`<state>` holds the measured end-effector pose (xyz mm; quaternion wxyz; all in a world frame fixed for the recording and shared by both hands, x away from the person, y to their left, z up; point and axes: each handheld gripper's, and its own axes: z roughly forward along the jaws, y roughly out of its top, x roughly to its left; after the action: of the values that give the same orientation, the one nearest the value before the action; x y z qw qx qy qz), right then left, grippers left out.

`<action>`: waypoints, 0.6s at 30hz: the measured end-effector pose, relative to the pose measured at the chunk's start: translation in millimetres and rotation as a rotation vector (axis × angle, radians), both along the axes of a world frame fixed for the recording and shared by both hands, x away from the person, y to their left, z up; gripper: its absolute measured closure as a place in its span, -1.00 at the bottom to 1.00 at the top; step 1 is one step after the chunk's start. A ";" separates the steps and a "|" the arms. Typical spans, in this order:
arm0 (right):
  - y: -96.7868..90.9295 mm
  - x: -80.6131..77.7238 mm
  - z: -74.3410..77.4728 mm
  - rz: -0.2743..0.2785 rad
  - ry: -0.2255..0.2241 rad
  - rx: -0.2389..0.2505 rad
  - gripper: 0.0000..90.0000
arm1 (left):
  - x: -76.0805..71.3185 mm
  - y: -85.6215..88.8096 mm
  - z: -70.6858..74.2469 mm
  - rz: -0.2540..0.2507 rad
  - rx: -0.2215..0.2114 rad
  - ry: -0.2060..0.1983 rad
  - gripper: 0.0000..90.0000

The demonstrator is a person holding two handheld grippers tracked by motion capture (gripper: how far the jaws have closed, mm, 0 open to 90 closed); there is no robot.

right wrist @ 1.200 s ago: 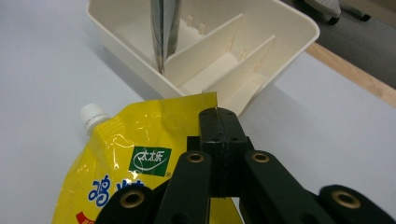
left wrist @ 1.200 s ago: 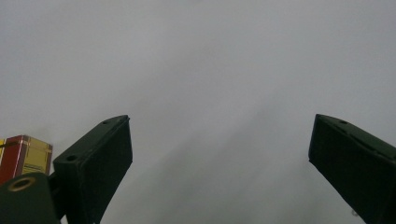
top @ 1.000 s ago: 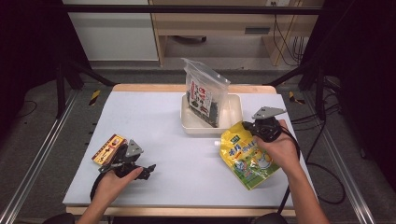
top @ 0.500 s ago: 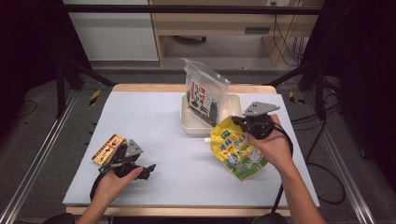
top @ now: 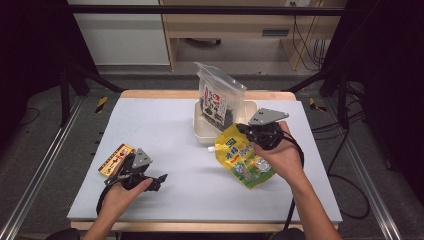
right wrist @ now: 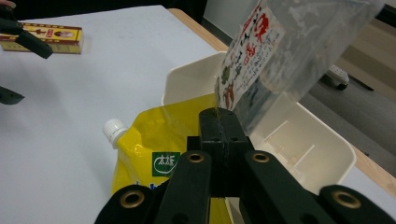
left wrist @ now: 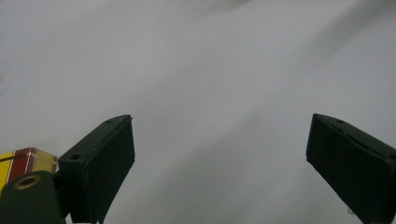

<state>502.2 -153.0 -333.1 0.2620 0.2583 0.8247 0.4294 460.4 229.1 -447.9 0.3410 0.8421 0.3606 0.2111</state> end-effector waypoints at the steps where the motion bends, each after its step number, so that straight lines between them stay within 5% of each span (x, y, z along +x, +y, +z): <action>1: 1.6 -0.4 0.5 0.004 -0.001 0.000 1.00 | 0.0 0.0 0.0 -0.001 0.001 0.000 -0.83; 18: 27.7 3.0 2.3 0.033 -0.002 0.038 1.00 | -0.4 -0.7 0.4 -0.007 -0.001 0.001 -0.83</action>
<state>505.2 -125.2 -330.8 0.2508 0.2490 0.8204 0.4495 460.0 228.5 -447.5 0.3421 0.8433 0.3578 0.2092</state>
